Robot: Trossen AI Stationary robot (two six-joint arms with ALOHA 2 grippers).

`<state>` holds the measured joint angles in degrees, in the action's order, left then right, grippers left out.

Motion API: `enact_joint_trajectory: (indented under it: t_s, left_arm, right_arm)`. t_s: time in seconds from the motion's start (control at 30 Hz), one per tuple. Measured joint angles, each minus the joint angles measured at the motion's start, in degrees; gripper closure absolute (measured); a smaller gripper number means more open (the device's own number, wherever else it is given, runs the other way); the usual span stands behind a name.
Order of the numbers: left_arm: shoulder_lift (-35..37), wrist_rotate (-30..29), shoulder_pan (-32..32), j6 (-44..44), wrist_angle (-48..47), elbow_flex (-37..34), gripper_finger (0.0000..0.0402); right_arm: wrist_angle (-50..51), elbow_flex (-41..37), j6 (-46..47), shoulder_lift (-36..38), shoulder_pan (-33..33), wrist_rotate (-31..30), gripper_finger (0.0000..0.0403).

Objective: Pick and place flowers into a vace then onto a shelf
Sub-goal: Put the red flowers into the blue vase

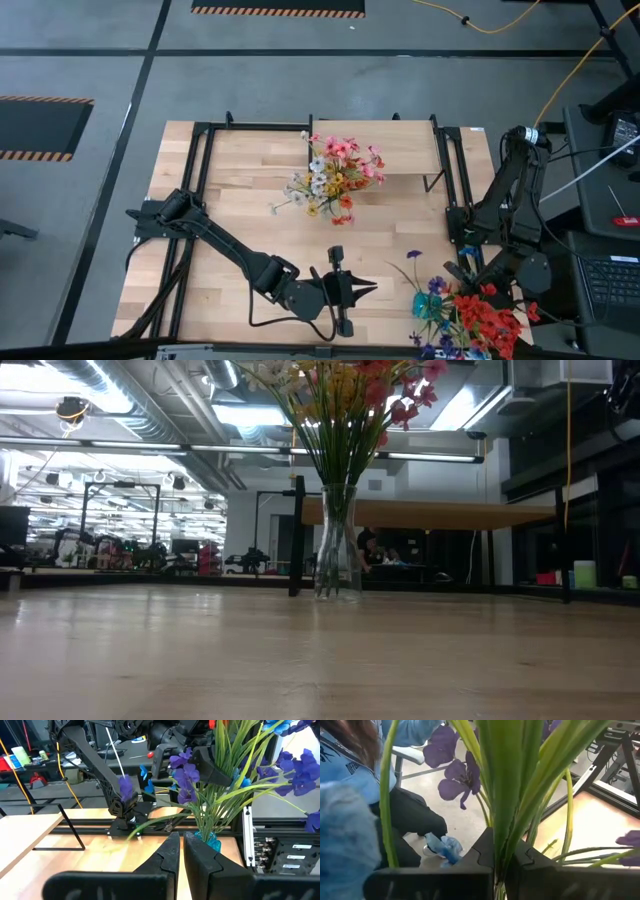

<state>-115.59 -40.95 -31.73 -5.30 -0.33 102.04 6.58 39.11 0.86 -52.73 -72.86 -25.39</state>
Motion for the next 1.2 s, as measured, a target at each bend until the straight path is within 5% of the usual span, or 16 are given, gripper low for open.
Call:
enact_joint_trajectory:
  t_s: [0.73, 1.2]
  left_arm:
    - [0.0, 0.1, 0.1, 0.0, 0.0, 0.0, 0.0384]
    - [0.0, 0.1, 0.4, -0.1, 0.0, 0.0, 0.0384]
  right_arm:
    - [-3.7, -4.8, 0.6, 0.0, 3.5, 1.6, 0.0378]
    - [-2.8, -4.5, 1.9, 0.0, 3.5, 3.2, 0.027]
